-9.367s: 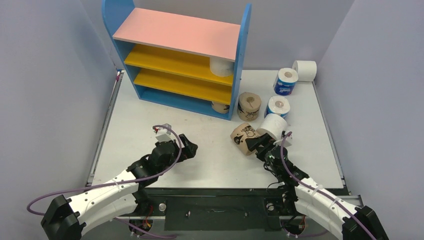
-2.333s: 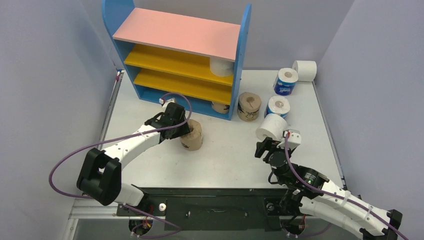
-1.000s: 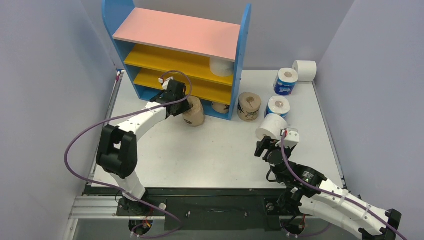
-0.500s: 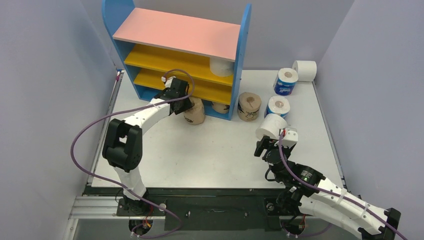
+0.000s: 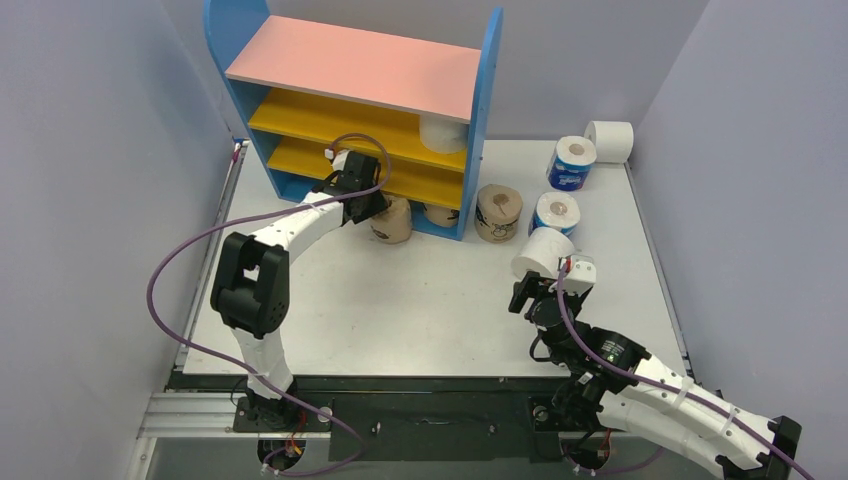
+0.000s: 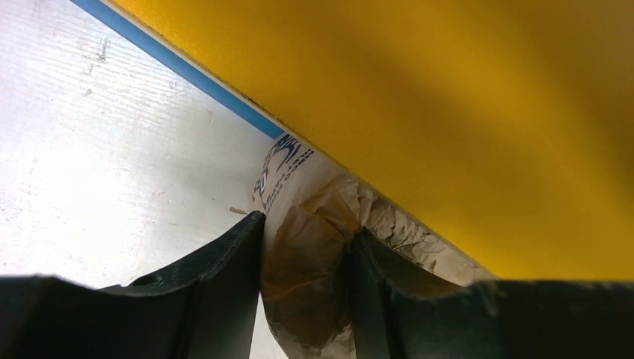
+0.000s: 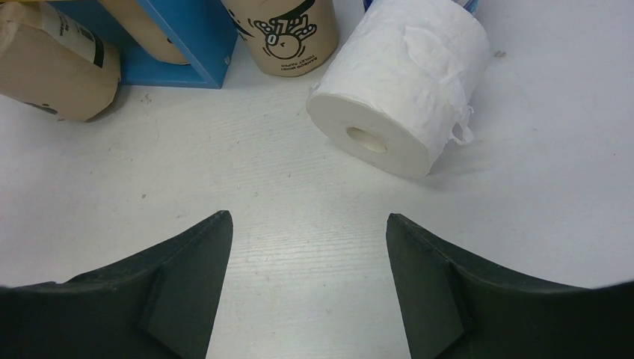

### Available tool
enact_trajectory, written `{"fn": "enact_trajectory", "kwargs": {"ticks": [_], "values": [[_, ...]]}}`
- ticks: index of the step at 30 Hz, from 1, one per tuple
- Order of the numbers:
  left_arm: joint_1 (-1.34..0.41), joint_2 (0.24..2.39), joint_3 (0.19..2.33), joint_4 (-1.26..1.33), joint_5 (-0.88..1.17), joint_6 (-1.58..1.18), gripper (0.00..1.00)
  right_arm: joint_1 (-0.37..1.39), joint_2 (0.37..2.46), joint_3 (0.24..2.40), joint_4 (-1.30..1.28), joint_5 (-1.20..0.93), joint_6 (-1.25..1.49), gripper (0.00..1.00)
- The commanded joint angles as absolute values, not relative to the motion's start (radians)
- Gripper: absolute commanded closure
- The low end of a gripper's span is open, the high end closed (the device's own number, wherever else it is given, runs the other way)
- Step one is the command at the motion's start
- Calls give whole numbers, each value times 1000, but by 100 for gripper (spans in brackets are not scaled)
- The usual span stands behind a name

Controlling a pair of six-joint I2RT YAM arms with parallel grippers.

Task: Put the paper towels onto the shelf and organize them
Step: Place the paper towel on the shelf.

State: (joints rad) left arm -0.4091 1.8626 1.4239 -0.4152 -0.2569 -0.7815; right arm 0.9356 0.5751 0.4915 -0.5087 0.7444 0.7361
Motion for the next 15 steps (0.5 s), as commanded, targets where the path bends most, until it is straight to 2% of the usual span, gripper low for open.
{"fn": "enact_trajectory", "kwargs": {"ticks": [1, 15], "values": [[-400, 1856, 1448, -291, -242, -821, 61, 927, 583, 507, -476, 758, 721, 29], [-401, 1895, 1460, -268, -204, -837, 50, 920, 597, 511, -477, 755, 722, 29]]}}
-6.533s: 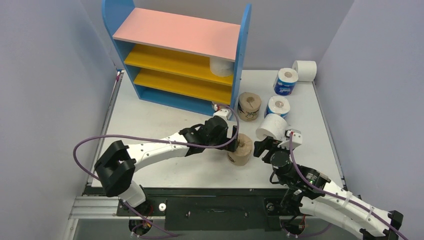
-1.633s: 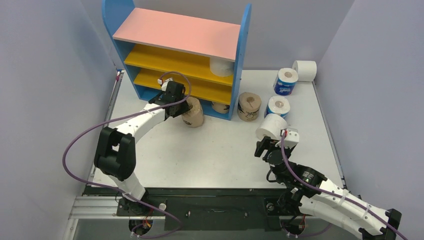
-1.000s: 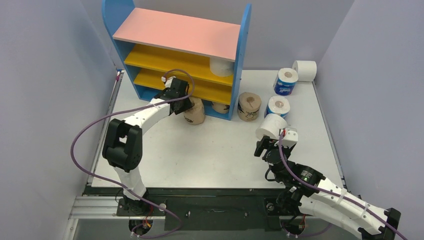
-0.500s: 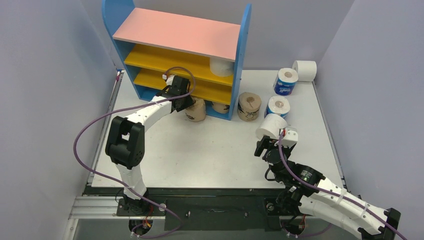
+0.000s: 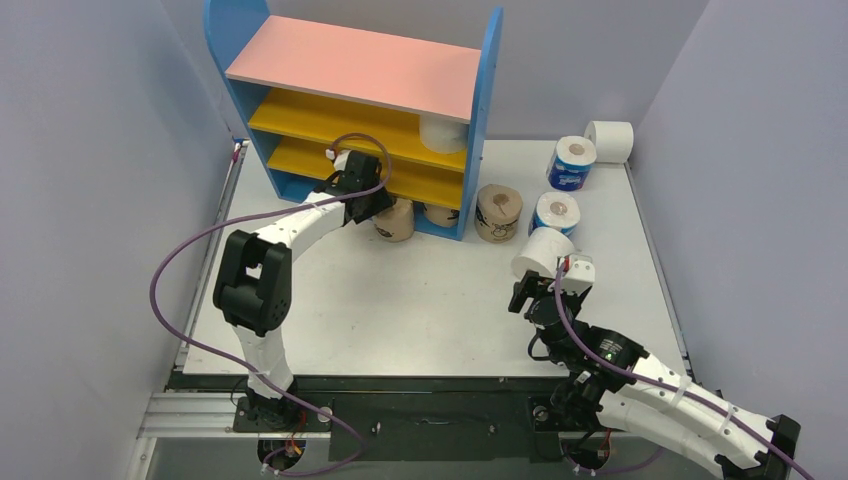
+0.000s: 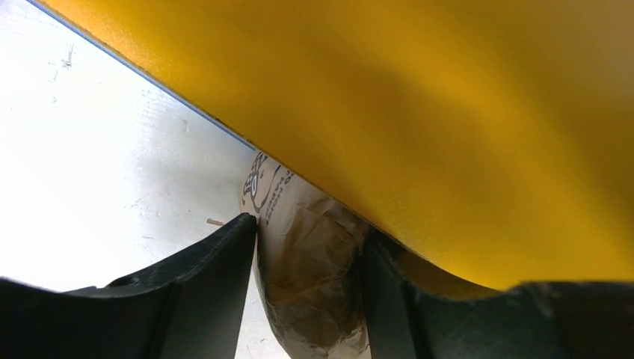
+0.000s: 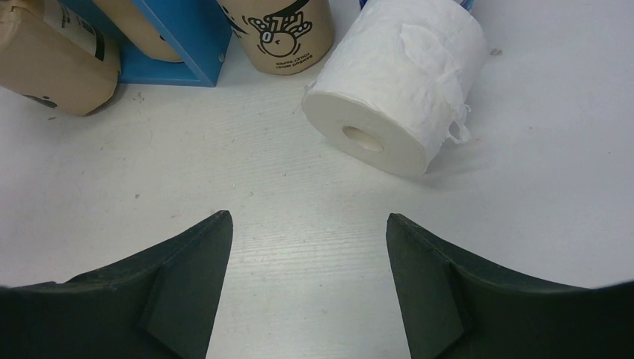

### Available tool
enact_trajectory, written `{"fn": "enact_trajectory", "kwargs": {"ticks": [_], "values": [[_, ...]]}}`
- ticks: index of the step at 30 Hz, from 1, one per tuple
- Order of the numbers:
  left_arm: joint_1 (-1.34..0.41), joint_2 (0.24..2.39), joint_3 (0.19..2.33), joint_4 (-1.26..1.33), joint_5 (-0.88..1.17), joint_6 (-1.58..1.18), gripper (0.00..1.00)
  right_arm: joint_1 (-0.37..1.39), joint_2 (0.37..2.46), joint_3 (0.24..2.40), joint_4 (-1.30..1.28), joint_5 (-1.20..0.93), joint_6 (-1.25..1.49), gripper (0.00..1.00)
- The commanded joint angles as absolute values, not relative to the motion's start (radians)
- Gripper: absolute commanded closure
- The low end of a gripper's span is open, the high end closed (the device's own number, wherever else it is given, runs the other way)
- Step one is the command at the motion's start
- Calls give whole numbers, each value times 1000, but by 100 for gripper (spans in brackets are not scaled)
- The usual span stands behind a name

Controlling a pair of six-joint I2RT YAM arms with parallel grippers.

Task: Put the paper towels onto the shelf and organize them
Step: Place the paper towel on the shelf.

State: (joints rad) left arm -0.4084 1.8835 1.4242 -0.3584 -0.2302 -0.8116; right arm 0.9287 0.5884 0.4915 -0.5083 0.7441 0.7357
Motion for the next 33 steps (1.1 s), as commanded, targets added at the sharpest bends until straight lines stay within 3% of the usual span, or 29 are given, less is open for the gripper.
{"fn": "enact_trajectory", "kwargs": {"ticks": [1, 12, 28, 33], "values": [[-400, 1893, 1458, -266, -204, -838, 47, 920, 598, 511, -477, 755, 720, 29], [-396, 1801, 1426, -289, -203, -819, 26, 917, 607, 513, -475, 751, 717, 29], [-387, 1512, 1234, -224, -212, -816, 5, 916, 585, 503, -465, 752, 716, 29], [-388, 1397, 1131, -191, -210, -802, 4, 914, 581, 499, -463, 750, 714, 29]]}}
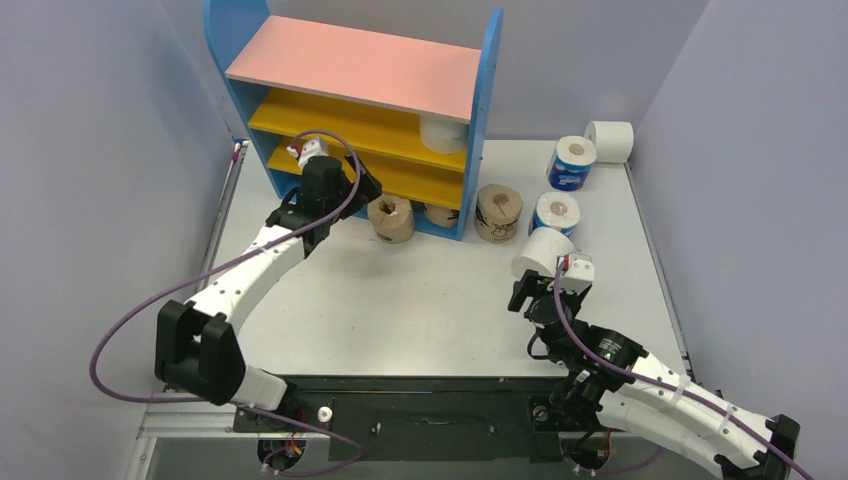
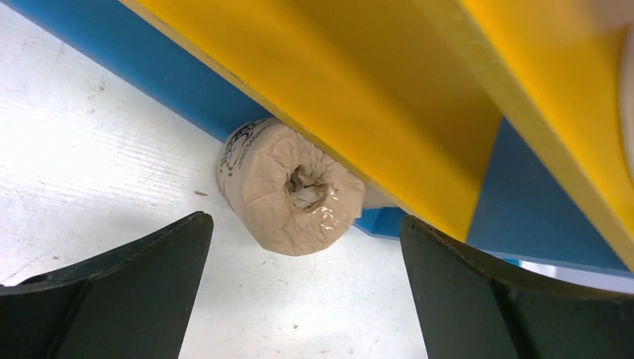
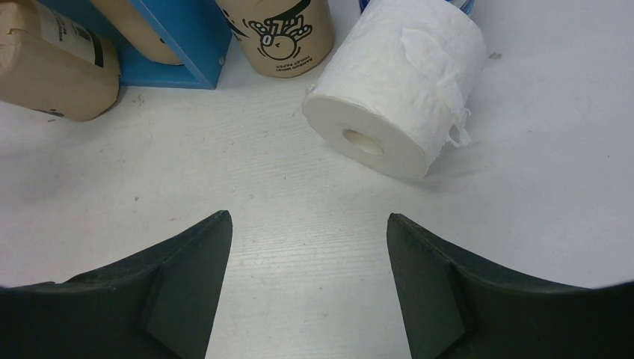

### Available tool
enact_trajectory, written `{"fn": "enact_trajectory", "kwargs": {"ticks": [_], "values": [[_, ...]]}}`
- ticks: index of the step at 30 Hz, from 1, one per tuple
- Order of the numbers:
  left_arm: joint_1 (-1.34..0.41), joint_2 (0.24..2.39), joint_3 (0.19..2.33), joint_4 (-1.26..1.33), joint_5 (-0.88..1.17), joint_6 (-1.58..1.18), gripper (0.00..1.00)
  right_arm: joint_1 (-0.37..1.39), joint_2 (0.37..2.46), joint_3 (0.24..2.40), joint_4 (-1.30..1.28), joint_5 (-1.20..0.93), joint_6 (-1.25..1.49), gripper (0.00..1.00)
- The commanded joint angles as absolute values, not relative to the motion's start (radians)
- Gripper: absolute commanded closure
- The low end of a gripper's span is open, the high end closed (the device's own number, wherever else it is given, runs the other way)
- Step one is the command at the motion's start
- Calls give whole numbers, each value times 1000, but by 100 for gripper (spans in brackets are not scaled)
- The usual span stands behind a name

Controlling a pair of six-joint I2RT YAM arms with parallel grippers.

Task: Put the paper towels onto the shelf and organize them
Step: Place the paper towel on the shelf.

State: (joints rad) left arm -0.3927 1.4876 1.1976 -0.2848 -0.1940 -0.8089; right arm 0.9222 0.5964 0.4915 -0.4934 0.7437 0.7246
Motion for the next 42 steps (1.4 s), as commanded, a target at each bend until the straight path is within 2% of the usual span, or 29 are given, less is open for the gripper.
{"fn": "enact_trajectory", "kwargs": {"ticks": [1, 4, 9, 11, 13, 17, 23, 42], "values": [[-388, 1382, 1109, -162, -209, -799, 4, 914, 580, 499, -463, 749, 714, 29], [-390, 1304, 945, -53, -217, -802, 4, 915, 568, 492, -457, 749, 711, 29], [-394, 1177, 574, 409, -208, -768, 3, 915, 550, 480, -444, 751, 709, 30], [-393, 1155, 525, 446, -190, -743, 5, 915, 544, 478, -443, 750, 707, 30], [-392, 1157, 496, 452, -190, -733, 12, 916, 540, 476, -443, 747, 707, 30], [-393, 1246, 524, 430, -156, -714, 25, 915, 529, 475, -445, 745, 706, 30], [-403, 1427, 573, 492, -84, -738, 36, 916, 525, 474, -444, 744, 706, 30], [-422, 1722, 779, 544, -82, -734, 48, 914, 527, 477, -447, 752, 702, 30]]}}
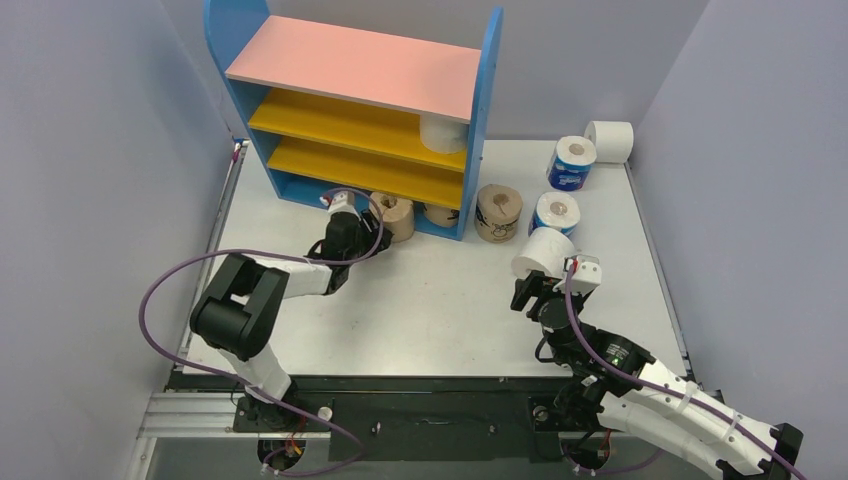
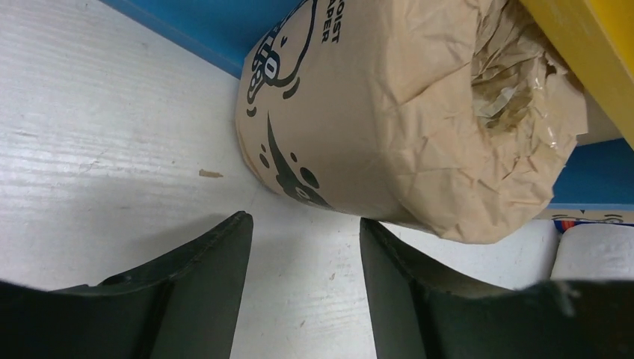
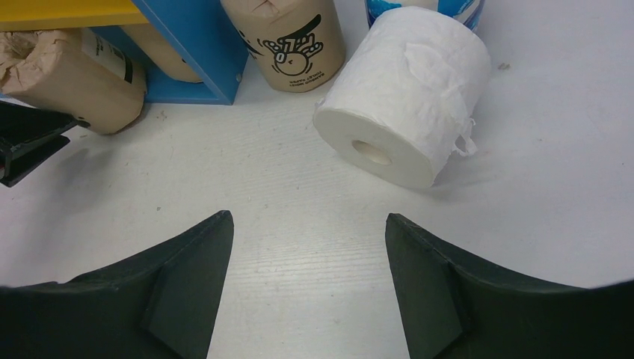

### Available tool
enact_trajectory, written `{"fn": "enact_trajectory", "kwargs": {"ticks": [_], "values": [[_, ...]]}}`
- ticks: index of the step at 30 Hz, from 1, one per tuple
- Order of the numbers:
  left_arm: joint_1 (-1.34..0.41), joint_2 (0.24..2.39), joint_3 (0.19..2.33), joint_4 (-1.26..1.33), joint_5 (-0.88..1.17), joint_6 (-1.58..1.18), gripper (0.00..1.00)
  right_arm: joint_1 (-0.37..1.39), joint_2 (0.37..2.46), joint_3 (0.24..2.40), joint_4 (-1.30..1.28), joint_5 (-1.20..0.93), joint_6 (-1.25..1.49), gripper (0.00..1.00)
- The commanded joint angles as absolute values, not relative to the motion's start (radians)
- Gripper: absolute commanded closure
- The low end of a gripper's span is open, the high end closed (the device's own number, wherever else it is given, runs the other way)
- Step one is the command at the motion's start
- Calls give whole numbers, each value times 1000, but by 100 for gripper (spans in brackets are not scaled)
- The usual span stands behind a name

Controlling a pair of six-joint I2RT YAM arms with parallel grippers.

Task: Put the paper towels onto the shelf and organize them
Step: Place the paper towel on the shelf.

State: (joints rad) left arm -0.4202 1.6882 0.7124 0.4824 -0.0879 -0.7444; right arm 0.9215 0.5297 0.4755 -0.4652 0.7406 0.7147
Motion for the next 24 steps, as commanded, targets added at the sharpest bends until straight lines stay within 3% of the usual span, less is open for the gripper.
{"fn": "enact_trajectory", "kwargs": {"ticks": [1, 9, 24], "values": [[-422, 1726, 784, 546, -80, -733, 49, 914, 528, 476, -448, 752, 702, 30], [-422, 1767, 840, 554, -75, -730, 58, 914, 540, 481, -446, 754, 698, 30], [-419, 1841, 942, 540, -56, -722, 61, 914, 550, 484, -446, 755, 695, 30]]}}
